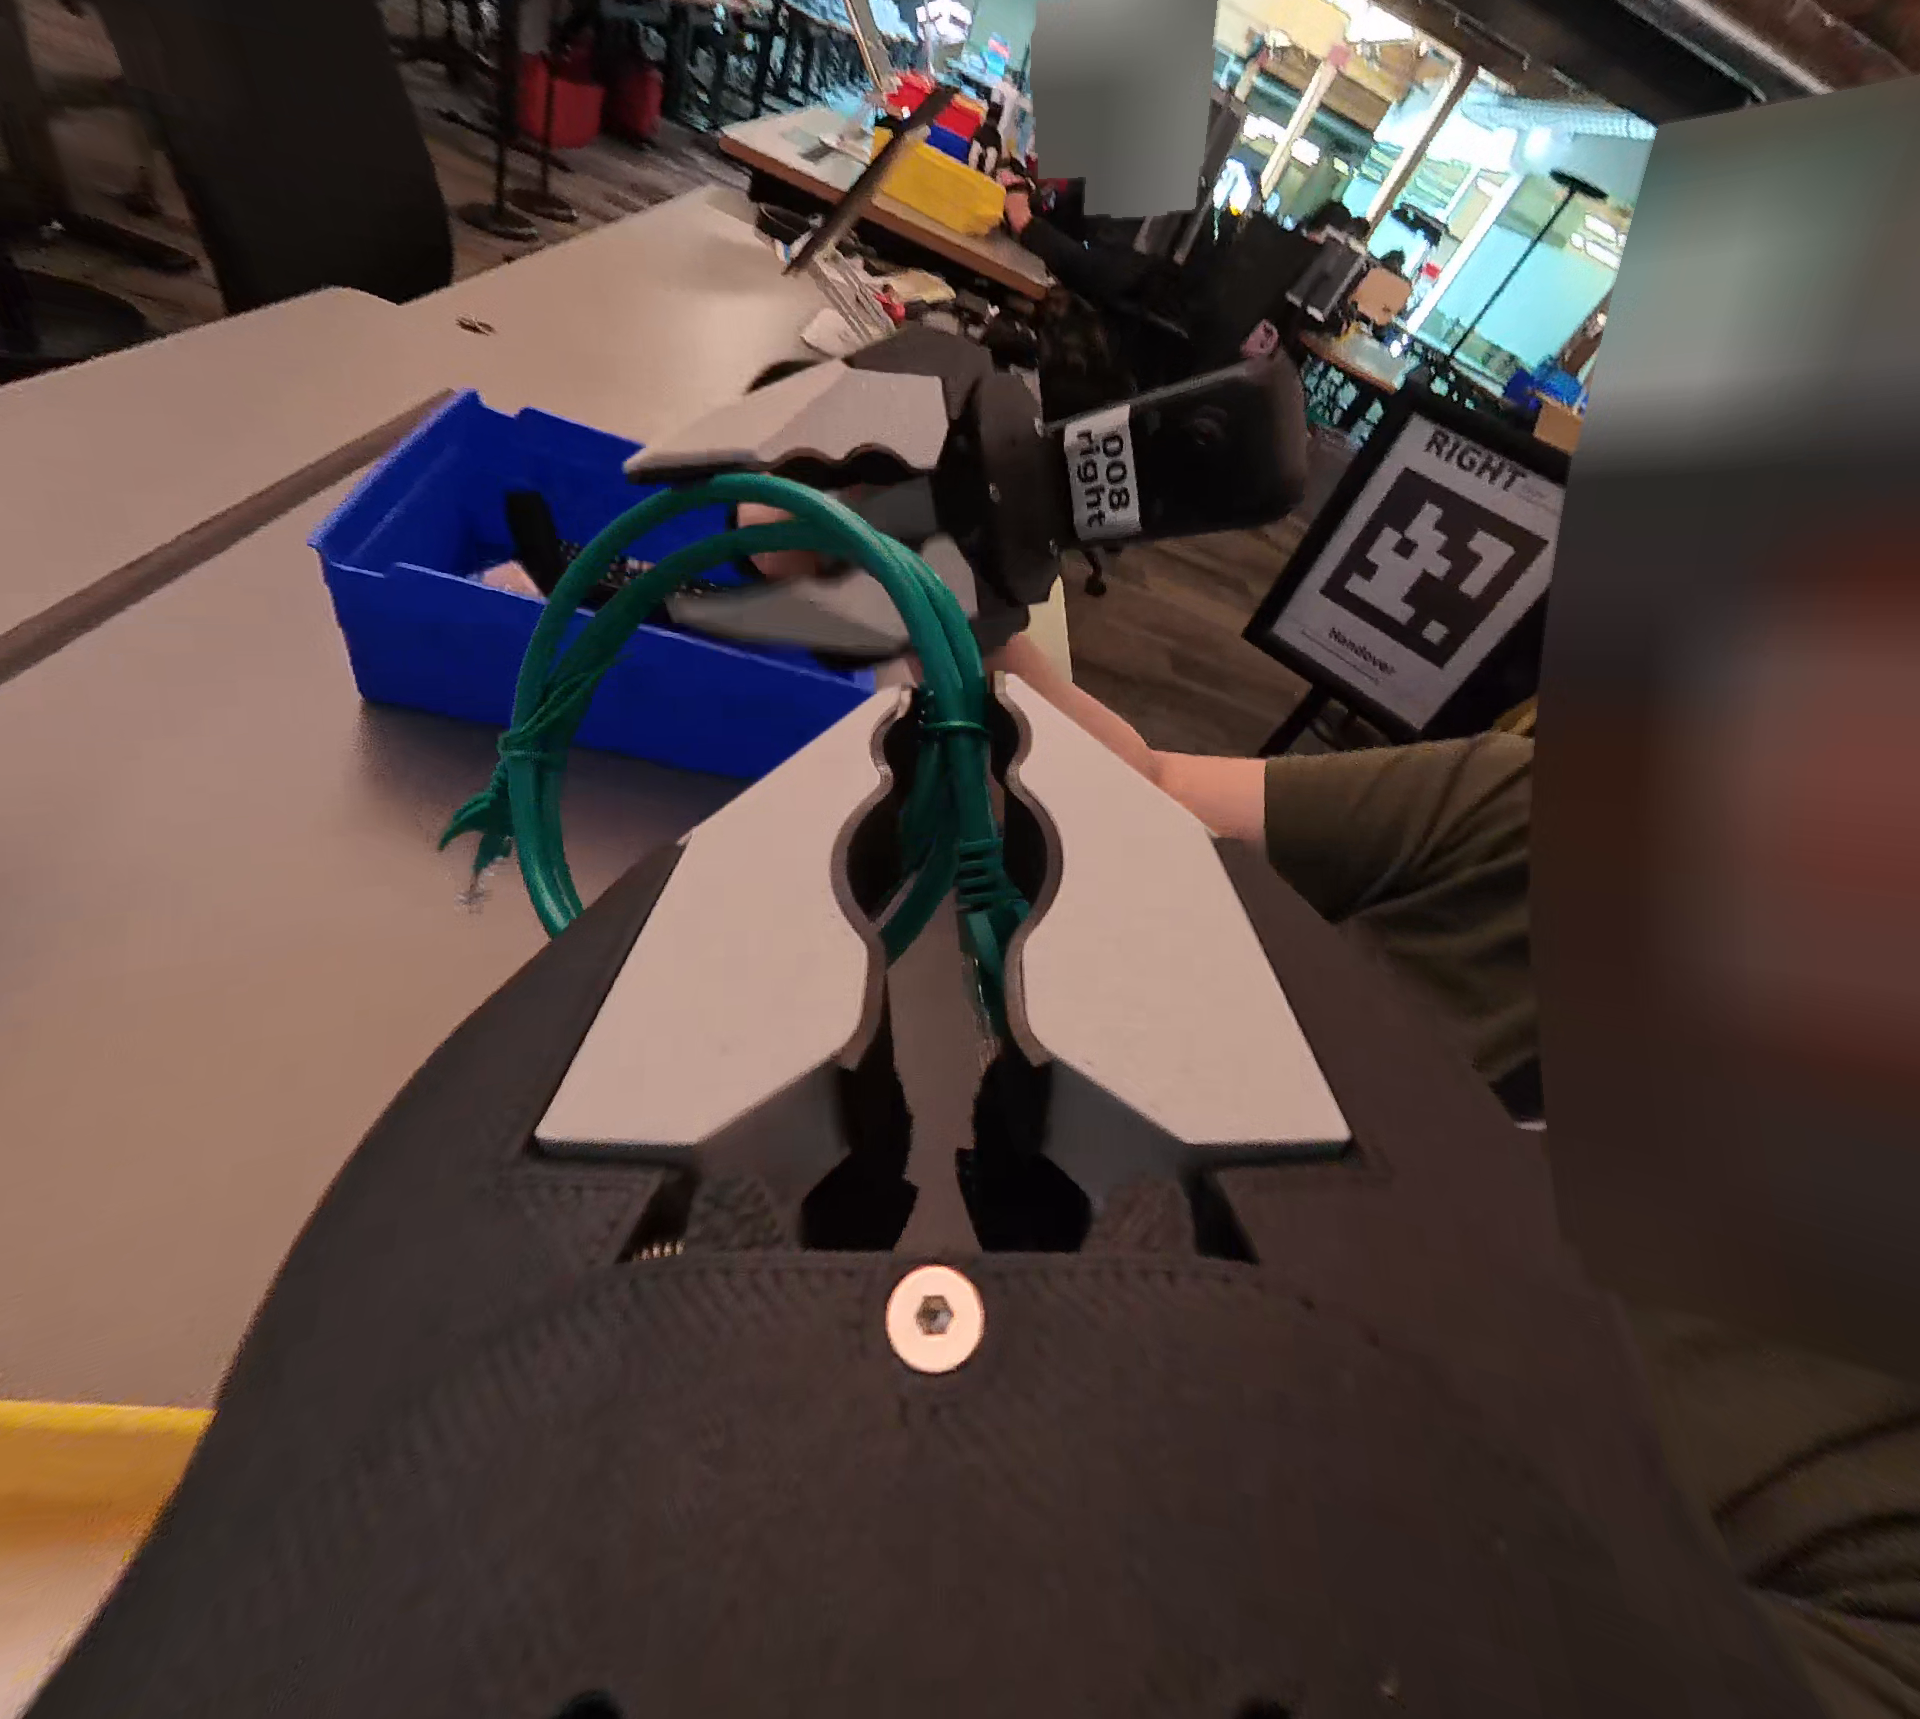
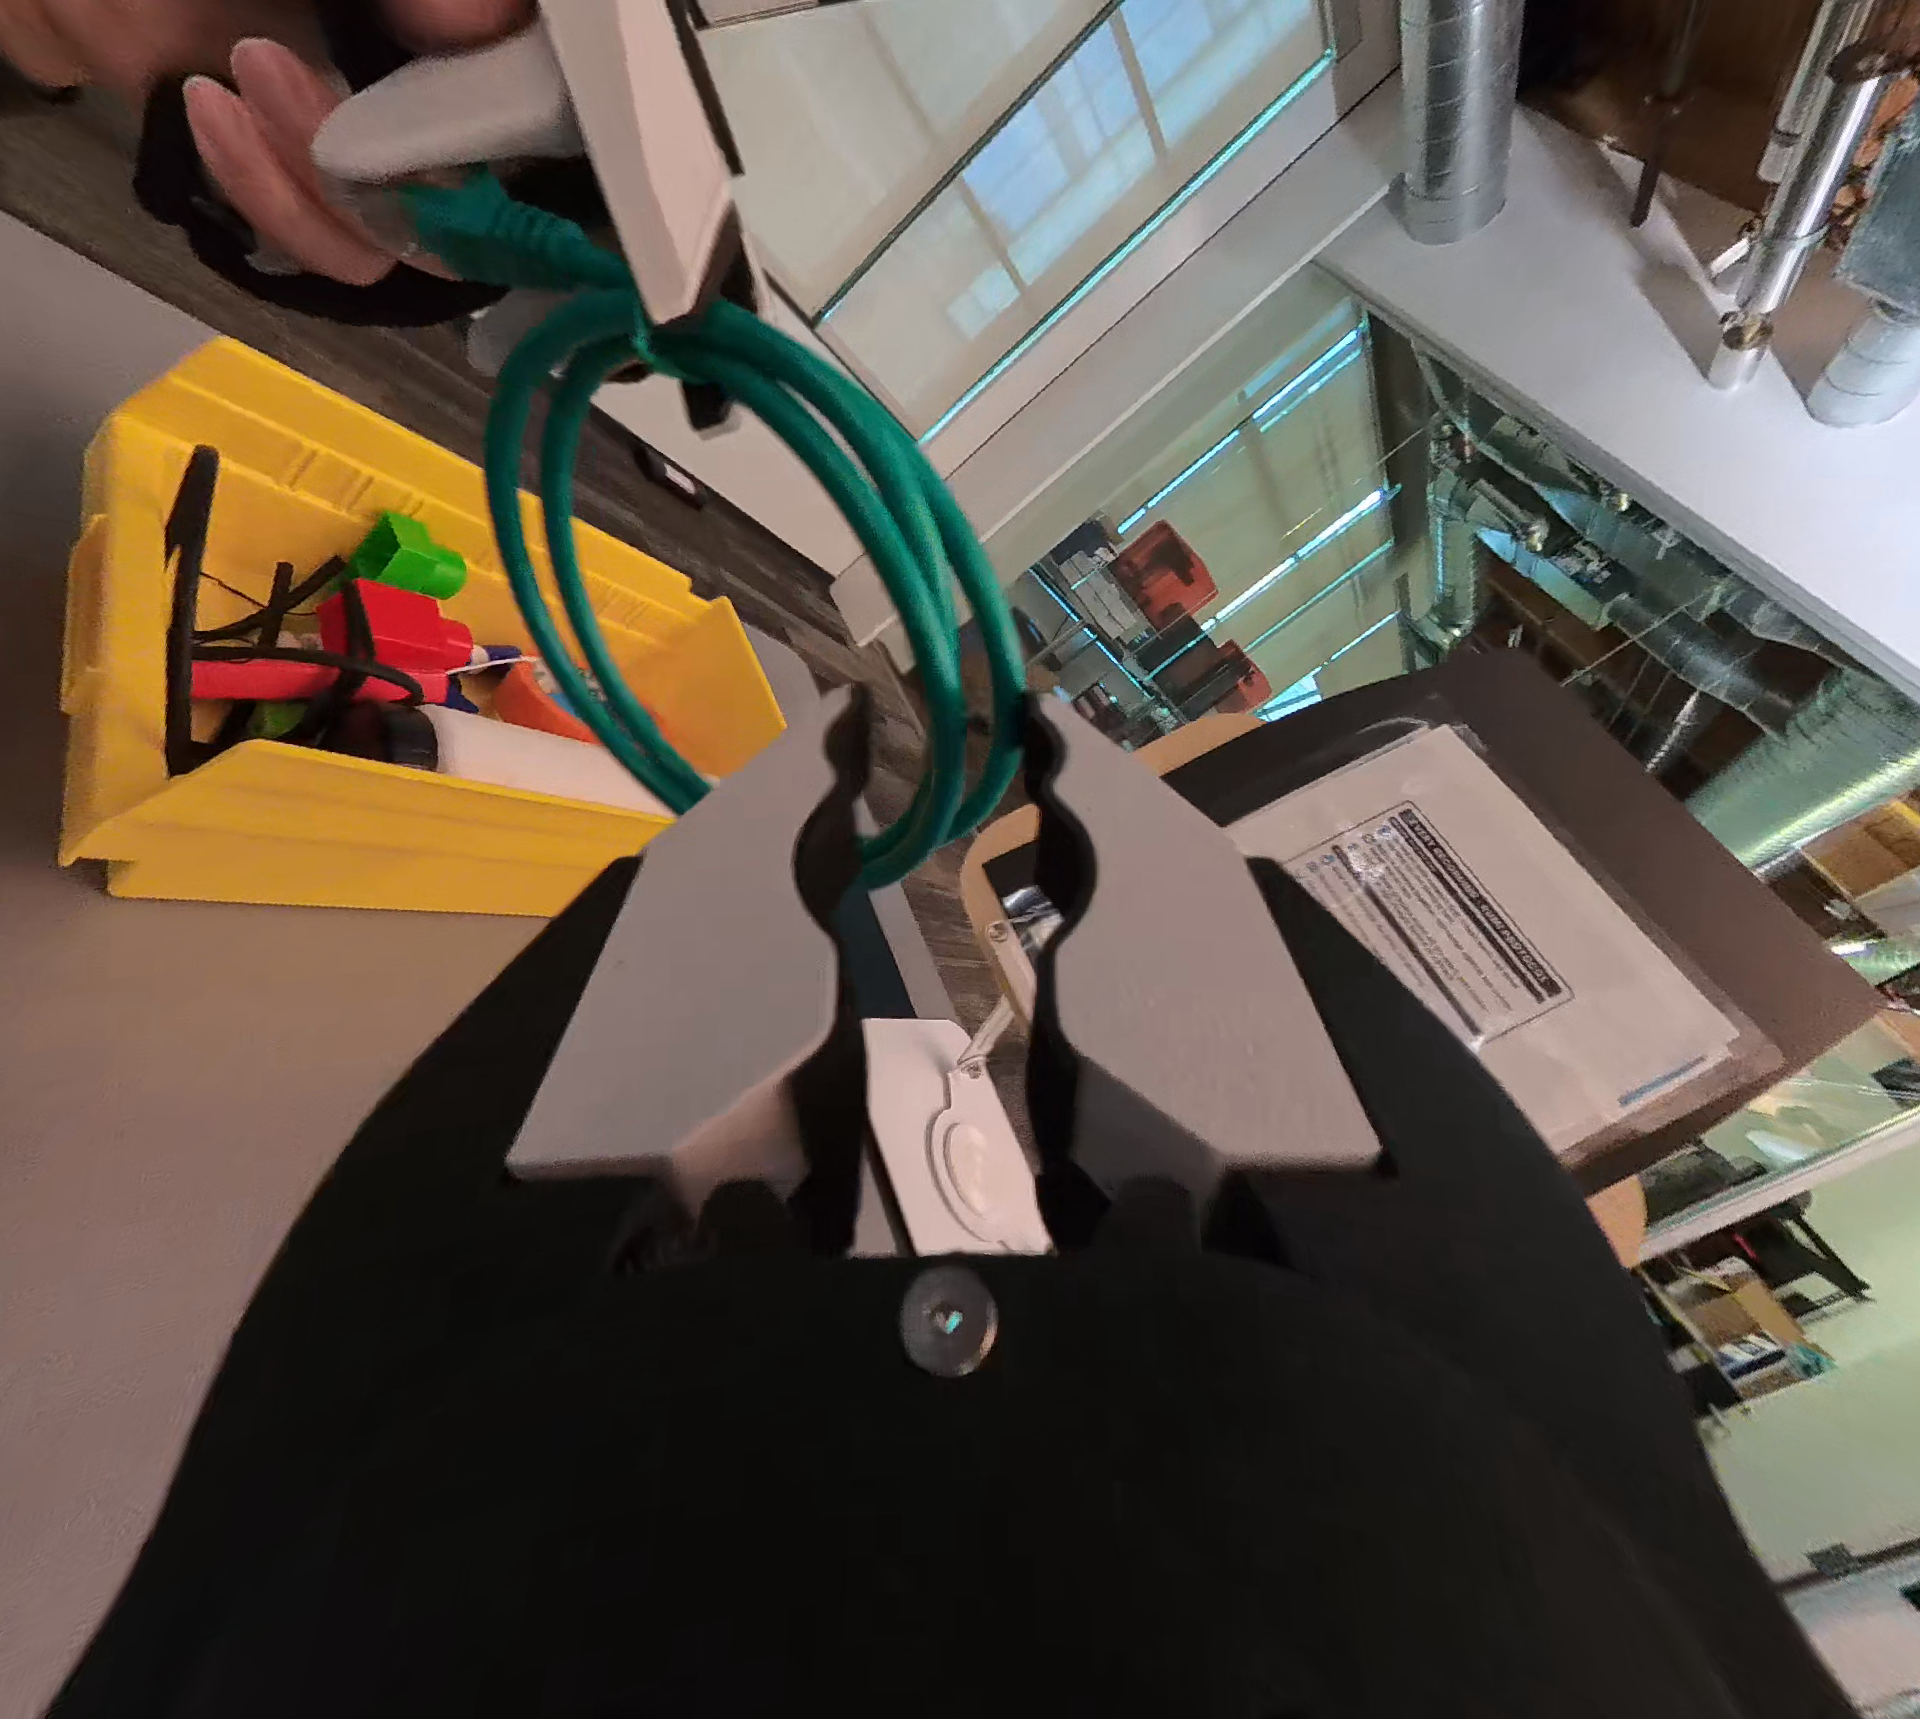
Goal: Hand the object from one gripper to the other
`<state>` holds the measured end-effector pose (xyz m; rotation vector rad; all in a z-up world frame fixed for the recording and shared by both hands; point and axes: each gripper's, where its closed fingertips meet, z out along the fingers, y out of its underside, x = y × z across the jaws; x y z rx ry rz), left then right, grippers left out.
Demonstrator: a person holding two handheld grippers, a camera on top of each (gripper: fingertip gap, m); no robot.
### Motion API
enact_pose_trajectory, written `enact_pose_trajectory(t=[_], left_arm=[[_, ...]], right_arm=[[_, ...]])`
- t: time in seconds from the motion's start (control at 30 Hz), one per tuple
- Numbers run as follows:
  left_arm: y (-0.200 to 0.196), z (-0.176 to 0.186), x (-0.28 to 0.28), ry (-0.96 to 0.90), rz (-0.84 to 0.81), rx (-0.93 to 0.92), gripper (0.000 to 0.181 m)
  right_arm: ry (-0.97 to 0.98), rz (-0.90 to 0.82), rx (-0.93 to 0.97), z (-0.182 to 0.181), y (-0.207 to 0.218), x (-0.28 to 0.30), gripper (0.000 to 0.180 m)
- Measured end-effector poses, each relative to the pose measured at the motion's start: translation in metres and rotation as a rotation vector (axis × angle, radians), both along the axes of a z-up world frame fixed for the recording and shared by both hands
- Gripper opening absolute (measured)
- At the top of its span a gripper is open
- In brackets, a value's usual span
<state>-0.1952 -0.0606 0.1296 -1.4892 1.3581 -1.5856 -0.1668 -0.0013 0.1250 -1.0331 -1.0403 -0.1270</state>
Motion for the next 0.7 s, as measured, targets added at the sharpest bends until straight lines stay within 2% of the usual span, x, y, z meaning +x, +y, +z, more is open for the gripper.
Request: enact_pose_trajectory(t=[0.03, 0.07, 0.2, 0.27, 0.33, 0.47, 0.6, 0.7], left_arm=[[-0.002, -0.003, 0.001, 0.017, -0.008, 0.01, 0.011], [-0.001, -0.005, 0.001, 0.03, 0.002, 0.025, 0.012], [0.016, 0.005, -0.013, -0.031, 0.08, 0.0, 0.058], [0.034, 0.013, -0.023, -0.087, 0.16, -0.011, 0.06], [0.049, 0.016, -0.031, -0.116, 0.227, 0.019, 0.06], [0.043, 0.015, -0.029, -0.162, 0.146, 0.136, 0.062], [0.042, 0.007, -0.004, -0.172, 0.123, 0.212, 0.061], [0.044, 0.006, 0.021, -0.185, 0.2, 0.329, 0.065]], right_arm=[[-0.002, -0.012, 0.008, 0.001, 0.0, 0.004, 0.016], [0.01, -0.003, -0.004, 0.002, -0.001, 0.005, 0.015], [0.144, 0.015, -0.201, -0.001, 0.009, 0.018, 0.011], [0.309, 0.053, -0.365, -0.004, 0.02, 0.028, 0.01], [0.52, 0.112, -0.61, -0.014, 0.034, 0.039, 0.01], [0.93, 0.281, -0.977, -0.033, 0.055, 0.063, 0.008], [1.201, 0.444, -1.168, -0.04, 0.064, 0.075, 0.007], [1.257, 0.404, -1.2, -0.051, 0.072, 0.077, 0.007]])
